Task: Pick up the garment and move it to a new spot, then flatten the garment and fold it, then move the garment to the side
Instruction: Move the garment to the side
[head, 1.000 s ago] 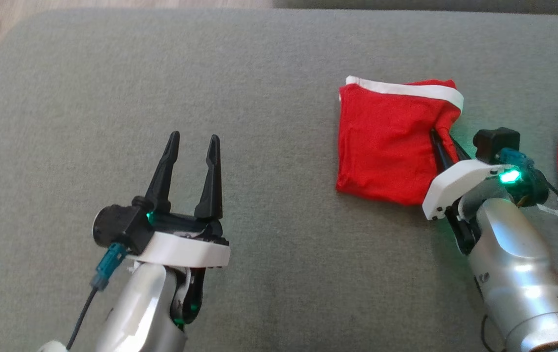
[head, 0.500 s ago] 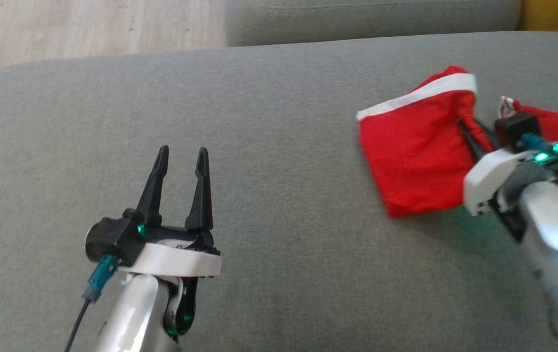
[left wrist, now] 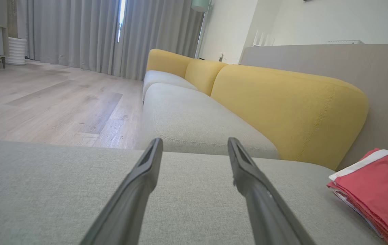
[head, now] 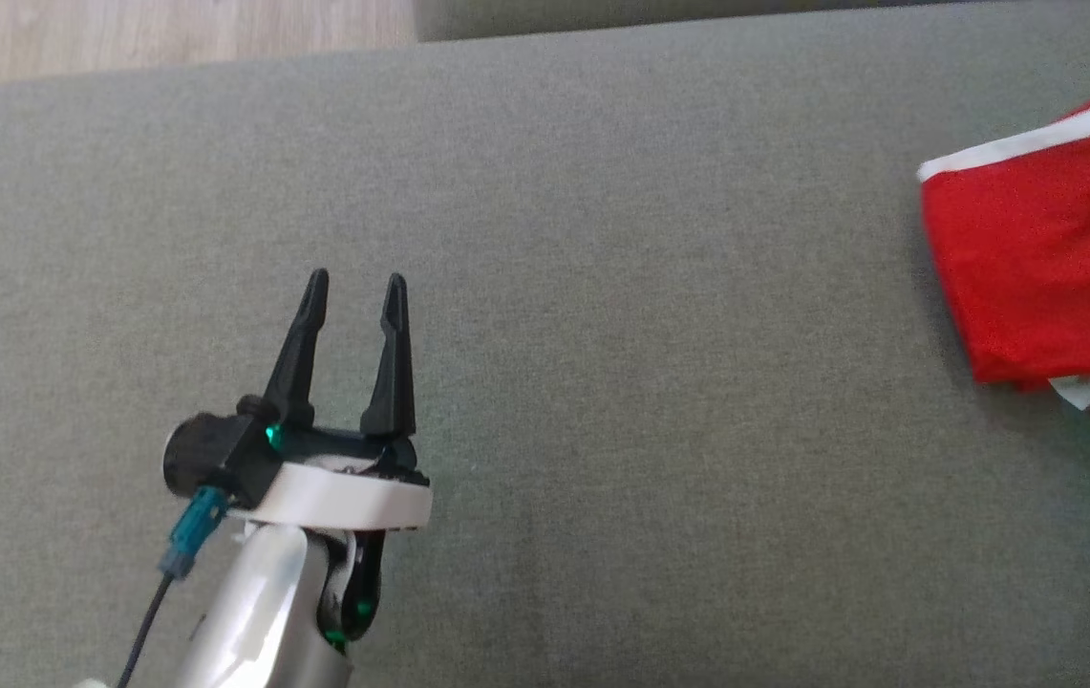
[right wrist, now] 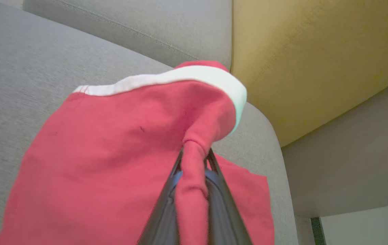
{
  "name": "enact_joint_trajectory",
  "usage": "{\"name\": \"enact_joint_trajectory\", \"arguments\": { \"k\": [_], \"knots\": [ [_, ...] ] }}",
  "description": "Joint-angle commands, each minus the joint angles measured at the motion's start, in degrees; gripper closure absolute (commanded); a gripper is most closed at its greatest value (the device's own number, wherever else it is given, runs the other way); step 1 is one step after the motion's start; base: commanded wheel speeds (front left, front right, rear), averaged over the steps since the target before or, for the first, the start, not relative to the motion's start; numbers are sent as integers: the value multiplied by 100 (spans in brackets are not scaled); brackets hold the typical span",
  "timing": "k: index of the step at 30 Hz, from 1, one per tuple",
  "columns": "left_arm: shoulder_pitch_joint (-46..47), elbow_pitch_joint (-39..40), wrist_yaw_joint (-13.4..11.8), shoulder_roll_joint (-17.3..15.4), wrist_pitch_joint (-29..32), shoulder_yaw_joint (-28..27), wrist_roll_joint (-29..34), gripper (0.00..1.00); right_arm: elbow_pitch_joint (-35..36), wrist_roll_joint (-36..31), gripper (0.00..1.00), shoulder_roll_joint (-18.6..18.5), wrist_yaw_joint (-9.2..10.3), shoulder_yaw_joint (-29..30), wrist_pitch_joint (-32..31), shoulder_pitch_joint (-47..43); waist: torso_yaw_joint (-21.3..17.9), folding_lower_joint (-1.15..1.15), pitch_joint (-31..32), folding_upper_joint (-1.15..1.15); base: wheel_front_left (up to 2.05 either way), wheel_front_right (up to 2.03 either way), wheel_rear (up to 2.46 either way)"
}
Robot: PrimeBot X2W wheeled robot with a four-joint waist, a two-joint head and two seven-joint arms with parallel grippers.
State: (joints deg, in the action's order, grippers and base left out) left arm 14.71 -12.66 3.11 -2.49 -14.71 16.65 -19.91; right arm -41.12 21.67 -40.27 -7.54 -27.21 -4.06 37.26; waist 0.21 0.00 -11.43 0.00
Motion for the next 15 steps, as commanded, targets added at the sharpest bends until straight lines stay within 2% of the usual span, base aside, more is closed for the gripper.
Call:
{"name": "enact_joint_trajectory", "arguments": {
  "k": [1,7,15],
  "knots": [
    [277,195,30,-39,-29,-202,72,0,102,51,100,-275,5,31,-14,-100,4,0,-85,0,0,0,0],
    [448,179,73,-39,-29,-180,125,0,-156,64,100,-604,5,149,-96,-103,23,0,-414,0,0,0,0],
    [663,157,128,-39,-29,-158,177,0,-711,-299,100,-703,5,405,15,158,92,0,-791,0,0,0,0]
  ]
}}
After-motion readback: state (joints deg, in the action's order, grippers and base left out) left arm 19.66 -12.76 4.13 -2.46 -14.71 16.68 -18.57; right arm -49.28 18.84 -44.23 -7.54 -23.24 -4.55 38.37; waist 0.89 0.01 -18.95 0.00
